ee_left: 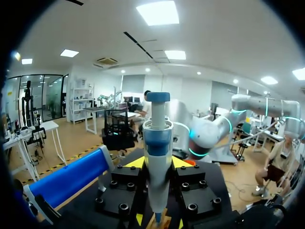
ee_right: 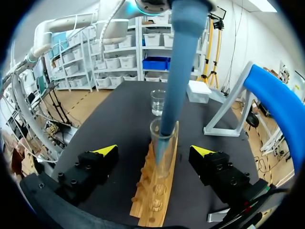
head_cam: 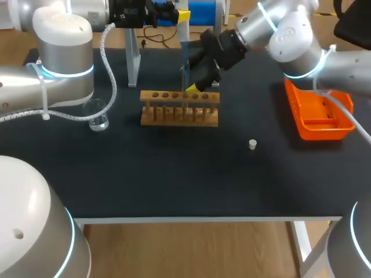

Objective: Invert the test tube, pick up the pipette, mount the tip to pipette, aspirate from beaker and dispense into the tube, eject the tip, return the pipette, and cap with the stopper.

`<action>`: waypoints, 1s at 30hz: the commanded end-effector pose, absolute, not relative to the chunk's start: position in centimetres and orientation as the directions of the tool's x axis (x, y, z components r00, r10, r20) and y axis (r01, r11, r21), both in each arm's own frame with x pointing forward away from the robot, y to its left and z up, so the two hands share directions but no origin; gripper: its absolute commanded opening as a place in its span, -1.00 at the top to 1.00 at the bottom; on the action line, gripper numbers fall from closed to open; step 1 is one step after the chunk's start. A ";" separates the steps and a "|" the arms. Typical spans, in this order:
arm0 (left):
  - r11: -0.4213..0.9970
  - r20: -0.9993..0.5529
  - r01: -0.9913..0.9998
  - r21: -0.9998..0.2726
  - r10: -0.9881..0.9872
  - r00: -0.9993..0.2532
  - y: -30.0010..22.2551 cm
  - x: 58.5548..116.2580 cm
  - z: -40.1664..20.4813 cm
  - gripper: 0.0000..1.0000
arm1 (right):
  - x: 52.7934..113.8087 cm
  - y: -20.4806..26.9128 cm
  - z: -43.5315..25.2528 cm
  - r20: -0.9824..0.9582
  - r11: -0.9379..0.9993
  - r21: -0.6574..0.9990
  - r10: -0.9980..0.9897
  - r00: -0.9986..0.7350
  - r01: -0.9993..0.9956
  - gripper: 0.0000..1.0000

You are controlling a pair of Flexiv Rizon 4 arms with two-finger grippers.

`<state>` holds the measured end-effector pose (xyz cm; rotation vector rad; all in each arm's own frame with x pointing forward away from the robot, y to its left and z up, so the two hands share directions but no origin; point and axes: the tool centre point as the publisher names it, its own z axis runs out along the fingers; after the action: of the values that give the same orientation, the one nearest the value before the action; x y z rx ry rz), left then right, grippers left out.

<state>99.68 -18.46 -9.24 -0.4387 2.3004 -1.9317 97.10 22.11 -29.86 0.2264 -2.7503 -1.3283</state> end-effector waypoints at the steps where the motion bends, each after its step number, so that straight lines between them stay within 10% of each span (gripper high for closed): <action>1: 0.151 0.103 -0.152 -0.977 -0.289 -0.952 -18.5 99.6 -9.2 1.00 | 97.5 22.8 -30.9 0.016 0.619 0.780 -0.170 -0.985 -0.094 -1.00; 30: 0.151 0.103 -0.152 -0.977 -0.289 -0.952 -18.5 99.6 -9.2 1.00 | 97.9 23.4 -31.9 0.014 0.633 0.769 -0.158 -0.987 -0.091 -1.00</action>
<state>99.68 -18.46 -9.24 -0.4387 2.3004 -1.9317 97.89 23.54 -32.12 0.2083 -2.7657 -1.3028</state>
